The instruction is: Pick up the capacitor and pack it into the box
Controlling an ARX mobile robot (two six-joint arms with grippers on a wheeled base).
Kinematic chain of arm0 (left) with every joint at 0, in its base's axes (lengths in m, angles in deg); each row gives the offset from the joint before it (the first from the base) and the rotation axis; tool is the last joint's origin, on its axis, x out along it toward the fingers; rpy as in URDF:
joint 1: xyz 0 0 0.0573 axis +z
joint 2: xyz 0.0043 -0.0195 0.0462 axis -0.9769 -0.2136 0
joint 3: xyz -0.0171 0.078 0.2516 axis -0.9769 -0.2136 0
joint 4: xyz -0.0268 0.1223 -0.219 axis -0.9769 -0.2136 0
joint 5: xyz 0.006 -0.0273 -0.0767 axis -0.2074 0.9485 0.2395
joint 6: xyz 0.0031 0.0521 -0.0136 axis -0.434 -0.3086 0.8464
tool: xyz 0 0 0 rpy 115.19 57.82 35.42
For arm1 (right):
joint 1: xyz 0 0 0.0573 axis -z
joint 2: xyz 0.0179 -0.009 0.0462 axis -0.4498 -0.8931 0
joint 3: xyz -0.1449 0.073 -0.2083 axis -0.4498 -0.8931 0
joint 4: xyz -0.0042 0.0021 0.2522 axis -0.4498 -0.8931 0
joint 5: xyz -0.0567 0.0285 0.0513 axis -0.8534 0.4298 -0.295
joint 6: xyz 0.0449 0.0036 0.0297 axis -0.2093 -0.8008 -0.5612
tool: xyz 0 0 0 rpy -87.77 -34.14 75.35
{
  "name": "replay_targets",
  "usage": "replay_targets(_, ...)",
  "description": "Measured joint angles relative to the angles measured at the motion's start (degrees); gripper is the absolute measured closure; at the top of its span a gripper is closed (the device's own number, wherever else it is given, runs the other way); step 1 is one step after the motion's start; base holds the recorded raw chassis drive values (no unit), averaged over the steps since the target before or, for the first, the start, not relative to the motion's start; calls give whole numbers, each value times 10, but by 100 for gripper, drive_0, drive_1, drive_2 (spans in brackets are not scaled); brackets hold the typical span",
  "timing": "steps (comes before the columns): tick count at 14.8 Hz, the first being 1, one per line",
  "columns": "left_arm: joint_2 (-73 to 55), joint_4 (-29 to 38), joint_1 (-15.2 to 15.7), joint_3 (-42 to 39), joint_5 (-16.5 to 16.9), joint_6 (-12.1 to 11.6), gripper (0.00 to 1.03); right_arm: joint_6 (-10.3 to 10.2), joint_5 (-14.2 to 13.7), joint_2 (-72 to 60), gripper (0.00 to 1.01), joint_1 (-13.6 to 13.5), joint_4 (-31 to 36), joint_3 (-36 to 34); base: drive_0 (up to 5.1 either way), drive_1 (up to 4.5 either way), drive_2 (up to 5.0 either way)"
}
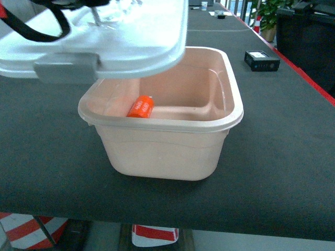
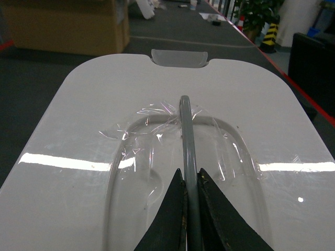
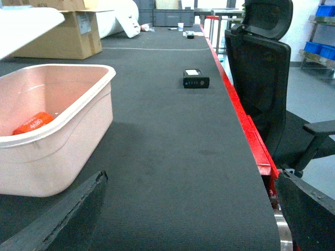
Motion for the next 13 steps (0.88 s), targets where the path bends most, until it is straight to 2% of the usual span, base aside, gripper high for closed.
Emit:
replay_targets(1, -13, 0, -18, 5, -8, 6, 101, 0, 0, 0, 3, 0, 0, 0, 0, 0, 0)
replay_targets(6, -37, -8, -51, 21, -29, 12, 101, 0, 0, 0, 3, 0, 0, 0, 0, 0, 0)
replay_targets(7, -132, -46, -99, 80, -69, 25, 101, 0, 0, 0, 3, 0, 0, 0, 0, 0, 0)
replay_targets(13, -144, -46, -99, 87, -64, 27, 101, 0, 0, 0, 3, 0, 0, 0, 0, 0, 0)
